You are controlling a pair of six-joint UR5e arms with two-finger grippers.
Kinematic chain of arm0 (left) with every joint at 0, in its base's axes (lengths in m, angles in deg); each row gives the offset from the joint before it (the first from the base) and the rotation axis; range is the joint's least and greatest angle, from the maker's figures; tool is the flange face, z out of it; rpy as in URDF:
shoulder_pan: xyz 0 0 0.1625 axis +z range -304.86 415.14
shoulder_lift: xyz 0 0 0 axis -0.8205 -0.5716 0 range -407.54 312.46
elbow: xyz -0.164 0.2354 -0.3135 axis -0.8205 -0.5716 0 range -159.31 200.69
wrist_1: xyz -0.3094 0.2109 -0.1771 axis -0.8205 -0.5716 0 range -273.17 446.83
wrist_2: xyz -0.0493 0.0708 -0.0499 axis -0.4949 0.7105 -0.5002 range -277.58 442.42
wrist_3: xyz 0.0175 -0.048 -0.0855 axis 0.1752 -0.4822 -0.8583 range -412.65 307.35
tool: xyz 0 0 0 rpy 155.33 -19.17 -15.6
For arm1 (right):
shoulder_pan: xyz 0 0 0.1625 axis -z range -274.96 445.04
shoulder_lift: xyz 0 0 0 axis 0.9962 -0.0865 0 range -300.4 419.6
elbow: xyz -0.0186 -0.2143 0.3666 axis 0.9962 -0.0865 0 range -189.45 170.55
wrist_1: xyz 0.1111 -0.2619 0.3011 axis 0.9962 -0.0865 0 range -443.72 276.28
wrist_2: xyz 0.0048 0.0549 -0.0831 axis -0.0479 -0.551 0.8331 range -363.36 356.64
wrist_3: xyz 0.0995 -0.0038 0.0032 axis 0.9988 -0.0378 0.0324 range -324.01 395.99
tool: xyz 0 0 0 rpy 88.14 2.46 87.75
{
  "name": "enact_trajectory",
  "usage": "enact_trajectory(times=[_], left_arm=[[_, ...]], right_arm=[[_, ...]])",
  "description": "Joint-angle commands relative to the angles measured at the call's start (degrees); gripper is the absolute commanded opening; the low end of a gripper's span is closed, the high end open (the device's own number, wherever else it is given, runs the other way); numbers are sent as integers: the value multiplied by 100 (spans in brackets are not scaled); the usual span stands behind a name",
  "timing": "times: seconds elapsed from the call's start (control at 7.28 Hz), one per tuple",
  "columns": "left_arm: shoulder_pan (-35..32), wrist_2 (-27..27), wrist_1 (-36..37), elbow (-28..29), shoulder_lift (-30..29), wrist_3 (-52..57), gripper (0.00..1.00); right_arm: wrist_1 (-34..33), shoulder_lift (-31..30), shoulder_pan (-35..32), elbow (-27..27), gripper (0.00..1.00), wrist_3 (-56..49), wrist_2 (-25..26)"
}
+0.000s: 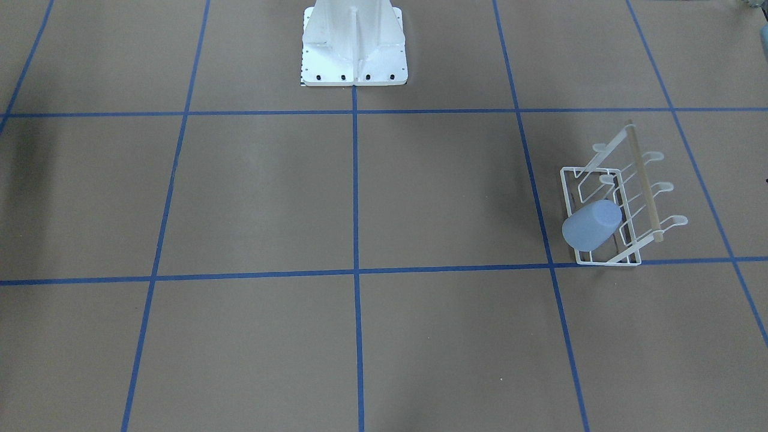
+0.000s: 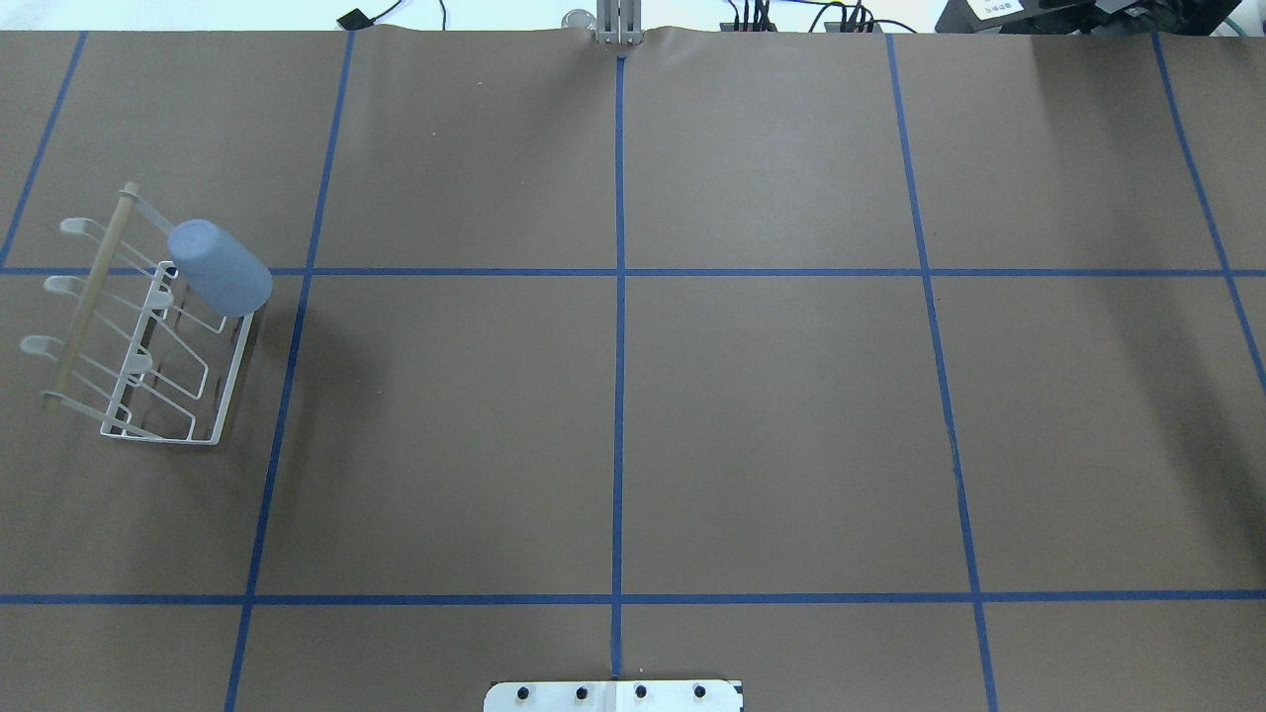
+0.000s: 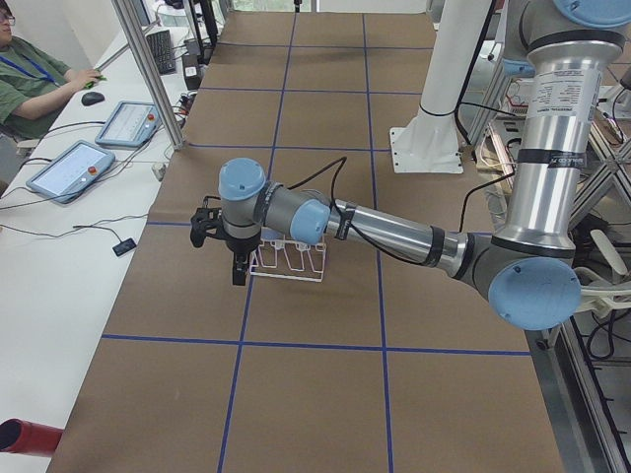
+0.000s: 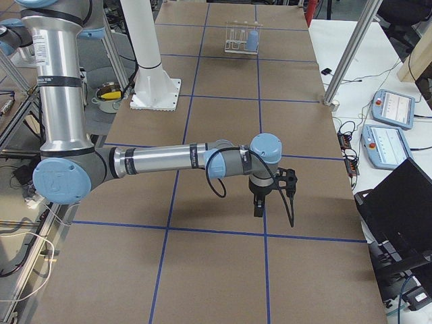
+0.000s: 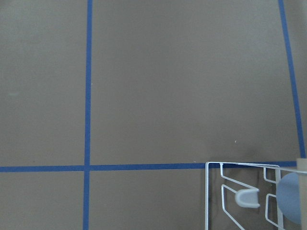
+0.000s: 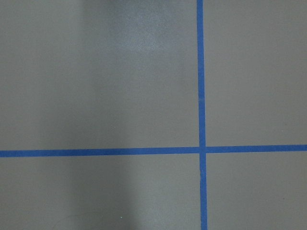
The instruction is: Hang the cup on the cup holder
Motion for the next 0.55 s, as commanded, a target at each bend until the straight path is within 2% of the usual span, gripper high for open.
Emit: enact_trajectory(times=[0.0,0.27,0.41], left_arm=[[-154,37,-12,303,344,321,98],[-416,151,-21,408,610,611,98],[-644,143,66,435,619,1414,98]], right_arm=[[-21,-384,-127,92,100,-24,-69],[-3,-657,-135,101,100,-681,-7],[-47,-588,-127,101,100,-657,2]])
